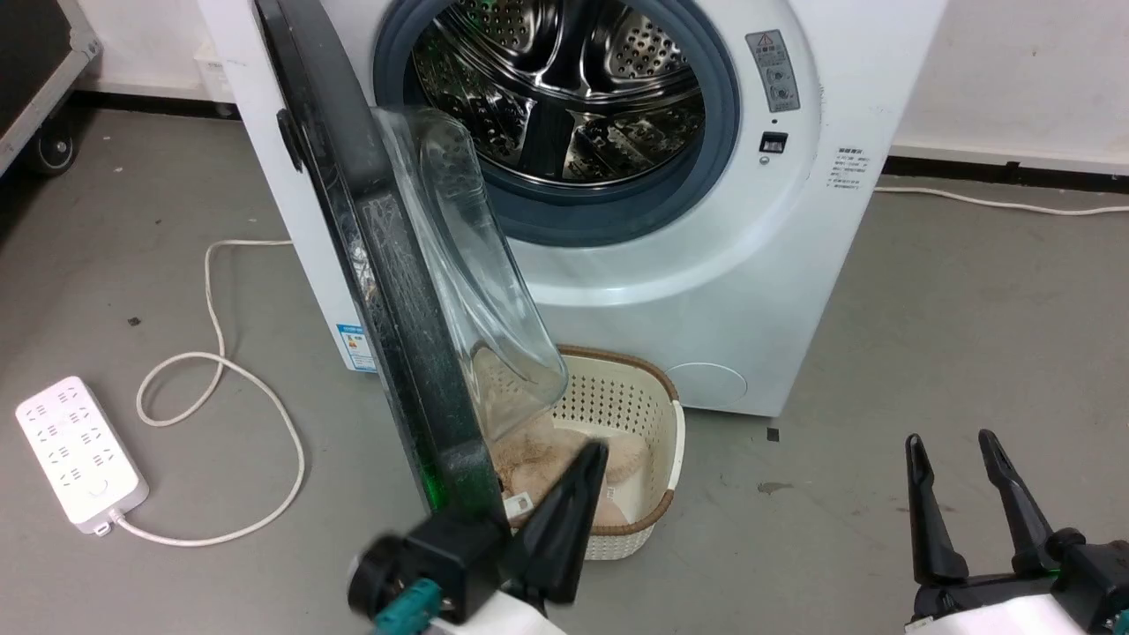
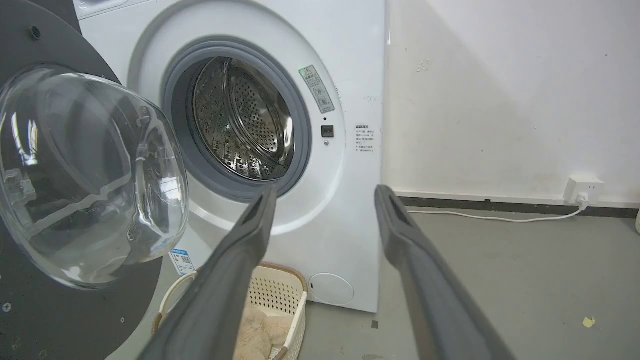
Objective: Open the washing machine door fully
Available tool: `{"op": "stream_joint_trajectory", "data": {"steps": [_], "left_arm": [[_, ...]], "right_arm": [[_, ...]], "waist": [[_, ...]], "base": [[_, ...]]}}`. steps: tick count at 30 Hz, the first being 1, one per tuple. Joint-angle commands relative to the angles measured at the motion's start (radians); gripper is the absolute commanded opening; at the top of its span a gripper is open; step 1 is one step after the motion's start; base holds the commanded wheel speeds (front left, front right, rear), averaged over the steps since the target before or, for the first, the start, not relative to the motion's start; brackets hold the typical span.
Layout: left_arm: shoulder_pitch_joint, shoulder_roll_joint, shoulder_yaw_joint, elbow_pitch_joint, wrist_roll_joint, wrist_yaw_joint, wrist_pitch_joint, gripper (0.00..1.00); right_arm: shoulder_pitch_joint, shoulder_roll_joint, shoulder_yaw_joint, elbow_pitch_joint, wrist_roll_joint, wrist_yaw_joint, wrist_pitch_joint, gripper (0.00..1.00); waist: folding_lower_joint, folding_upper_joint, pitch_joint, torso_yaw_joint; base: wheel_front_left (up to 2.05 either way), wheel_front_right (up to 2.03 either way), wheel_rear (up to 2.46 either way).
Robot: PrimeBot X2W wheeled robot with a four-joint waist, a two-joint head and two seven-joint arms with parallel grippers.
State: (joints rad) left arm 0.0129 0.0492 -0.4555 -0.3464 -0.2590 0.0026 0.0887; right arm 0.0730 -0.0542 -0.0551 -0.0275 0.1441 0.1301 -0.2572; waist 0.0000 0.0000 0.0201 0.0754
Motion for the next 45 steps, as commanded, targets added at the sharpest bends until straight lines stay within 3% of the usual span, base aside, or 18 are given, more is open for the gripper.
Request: {"op": "stream_joint_trajectory", "data": {"steps": [1,7,15,23,32,38,45], "left_arm": [[0.027,0.002,-0.005,0.048,-0.002,0.021,0.014,0.0],[0.045,0.004,0.031,0.176,-0.001,0.076,-0.015,0.0],[0.042,0.012,0.076,0.262,-0.015,0.098,-0.078,0.0],[0.048,0.026,0.092,0.292,-0.027,0.104,-0.094,0.0],[0.049,0.055,0.149,0.266,-0.03,0.141,-0.109,0.0],[0.037,0.105,0.245,0.251,-0.066,0.159,-0.112,0.0],[-0.036,0.192,0.4,0.276,-0.134,0.163,-0.112,0.0]], "right_arm": [[-0.014,0.004,-0.001,0.0,0.01,0.001,-0.005,1.0],[-0.016,0.004,-0.001,0.002,0.011,0.001,-0.005,1.0],[-0.011,0.004,0.002,0.01,0.019,0.001,-0.005,1.0],[-0.001,0.004,0.005,0.012,0.021,0.001,-0.005,1.0],[-0.006,0.004,0.024,0.019,0.012,0.001,-0.005,1.0],[-0.037,0.004,0.061,0.016,-0.001,0.001,-0.005,1.0],[-0.085,0.004,0.084,0.012,-0.042,0.001,-0.005,1.0]], "waist": [[0.0,0.0,0.004,0.0],[0.0,0.0,0.015,0.001],[0.0,0.0,0.016,0.042],[0.0,0.0,0.012,0.16],[0.0,0.0,0.025,0.288],[0.0,0.0,0.072,0.313],[0.0,0.0,0.183,0.286]], "base": [[0.0,0.0,0.0],[0.0,0.0,0.0],[0.0,0.0,0.0],[0.0,0.0,0.0],[0.0,0.0,0.0],[0.0,0.0,0.0],[0.0,0.0,0.0]]}}
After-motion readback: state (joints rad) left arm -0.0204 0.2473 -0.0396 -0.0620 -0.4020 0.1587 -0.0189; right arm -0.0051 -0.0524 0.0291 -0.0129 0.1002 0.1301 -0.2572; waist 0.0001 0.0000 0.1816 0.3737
